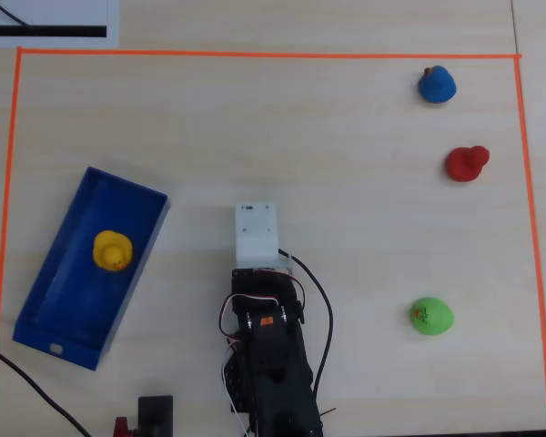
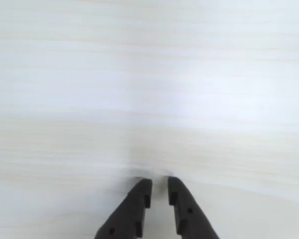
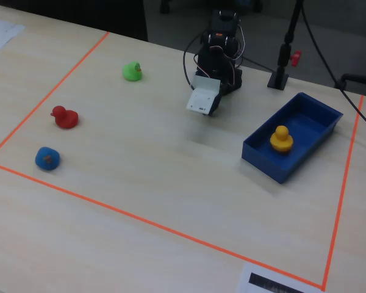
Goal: Grasp yellow duck and put it into box.
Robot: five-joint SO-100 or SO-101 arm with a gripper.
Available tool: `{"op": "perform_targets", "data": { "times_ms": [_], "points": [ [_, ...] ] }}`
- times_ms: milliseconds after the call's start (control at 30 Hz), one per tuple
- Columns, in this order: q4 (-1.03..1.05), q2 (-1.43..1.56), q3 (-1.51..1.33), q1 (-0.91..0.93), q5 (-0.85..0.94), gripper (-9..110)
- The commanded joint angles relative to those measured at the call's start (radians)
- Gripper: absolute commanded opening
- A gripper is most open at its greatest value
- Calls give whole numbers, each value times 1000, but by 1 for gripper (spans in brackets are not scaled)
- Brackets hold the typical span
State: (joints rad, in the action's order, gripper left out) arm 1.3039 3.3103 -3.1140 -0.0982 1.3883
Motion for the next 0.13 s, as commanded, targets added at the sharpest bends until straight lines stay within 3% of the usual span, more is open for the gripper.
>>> {"op": "perform_targets", "data": {
  "times_ms": [0, 100],
  "points": [
    [15, 0, 3, 3, -8, 1],
    [15, 0, 3, 3, -8, 1]
  ]
}}
